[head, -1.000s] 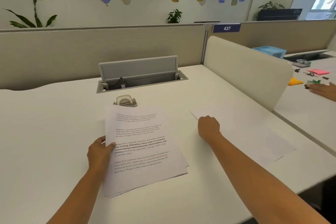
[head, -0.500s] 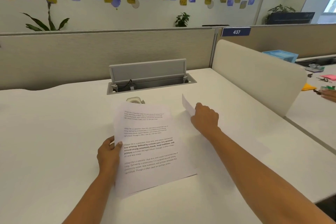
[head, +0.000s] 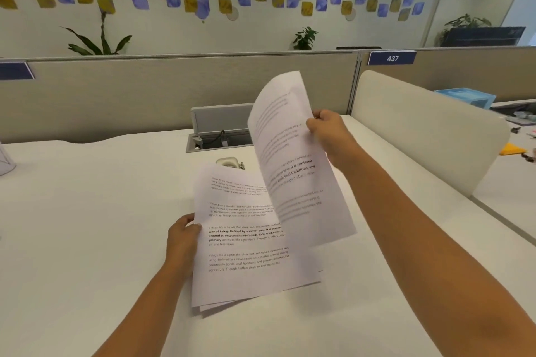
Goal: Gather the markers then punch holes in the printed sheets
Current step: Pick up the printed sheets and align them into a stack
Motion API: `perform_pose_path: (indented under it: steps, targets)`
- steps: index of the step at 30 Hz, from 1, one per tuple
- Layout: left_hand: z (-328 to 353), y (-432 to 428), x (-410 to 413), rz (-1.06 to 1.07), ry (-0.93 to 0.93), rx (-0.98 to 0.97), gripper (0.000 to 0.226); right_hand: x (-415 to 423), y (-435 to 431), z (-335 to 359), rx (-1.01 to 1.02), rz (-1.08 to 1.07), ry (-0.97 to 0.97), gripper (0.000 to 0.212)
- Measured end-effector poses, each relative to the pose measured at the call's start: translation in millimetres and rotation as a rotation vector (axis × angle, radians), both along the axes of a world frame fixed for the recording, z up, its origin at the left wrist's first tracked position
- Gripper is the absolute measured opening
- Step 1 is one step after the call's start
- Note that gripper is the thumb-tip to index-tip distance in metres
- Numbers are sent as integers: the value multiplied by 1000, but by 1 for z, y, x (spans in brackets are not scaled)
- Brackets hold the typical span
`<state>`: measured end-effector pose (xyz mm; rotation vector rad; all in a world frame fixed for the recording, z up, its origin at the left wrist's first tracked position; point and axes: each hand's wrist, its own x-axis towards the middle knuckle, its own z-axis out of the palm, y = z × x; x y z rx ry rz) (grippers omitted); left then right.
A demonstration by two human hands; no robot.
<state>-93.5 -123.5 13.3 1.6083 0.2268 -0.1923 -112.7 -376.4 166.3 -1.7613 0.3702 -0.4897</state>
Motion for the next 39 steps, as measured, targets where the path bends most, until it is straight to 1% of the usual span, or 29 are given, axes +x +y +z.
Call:
perform_pose_path:
  steps: [2, 3, 5, 7, 9, 12, 14, 16, 19, 23, 28, 31, 34, 36, 37, 38, 39]
  targets:
    - [0, 2, 1, -5, 3, -8, 29, 1, -6, 5, 179, 46, -34, 27]
    - [-1, 2, 1, -6, 9, -18, 27, 3, -10, 3, 233, 51, -33, 29]
    - [1, 4, -1, -21, 21, -56, 25, 6, -18, -7, 290, 29, 2, 26]
    - [1, 6, -3, -47, 22, -79, 26, 8, -22, -24, 316, 9, 54, 30]
    - [1, 7, -5, -68, 20, -95, 28, 8, -21, -47, 259, -20, 125, 28]
    - [1, 6, -3, -40, 34, -116, 24, 10, -15, -86, 110, -47, 276, 28]
    - [1, 5, -3, -33, 48, -117, 23, 10, -9, -107, 44, -62, 360, 35]
    - [-1, 4, -1, -32, 56, -123, 23, 10, -5, -121, 13, -76, 397, 39]
    - [-3, 3, 1, -48, 60, -110, 23, 9, -1, -131, -12, -122, 413, 42]
    - [-3, -1, -1, -98, 61, -96, 19, 10, 4, -140, 17, -124, 426, 44]
    - [-4, -1, -2, -160, 25, -17, 36, 10, 8, -148, 30, -74, 434, 45]
    - [1, 2, -2, -174, -24, -22, 39, 6, 5, -148, 40, -47, 424, 42]
    - [9, 6, -1, -196, -90, -57, 40, 4, -2, -149, 28, -47, 409, 50]
    - [16, 8, 0, -200, -125, -108, 41, 3, -6, -148, 96, -8, 387, 58]
    - [19, 8, 2, -202, -142, -137, 41, 3, -7, -147, 171, 36, 378, 61]
    - [22, 9, 3, -206, -157, -166, 41, 3, -7, -147, 259, 92, 361, 58]
    - [25, 9, 4, -218, -170, -195, 39, 1, -5, -143, 337, 159, 339, 52]
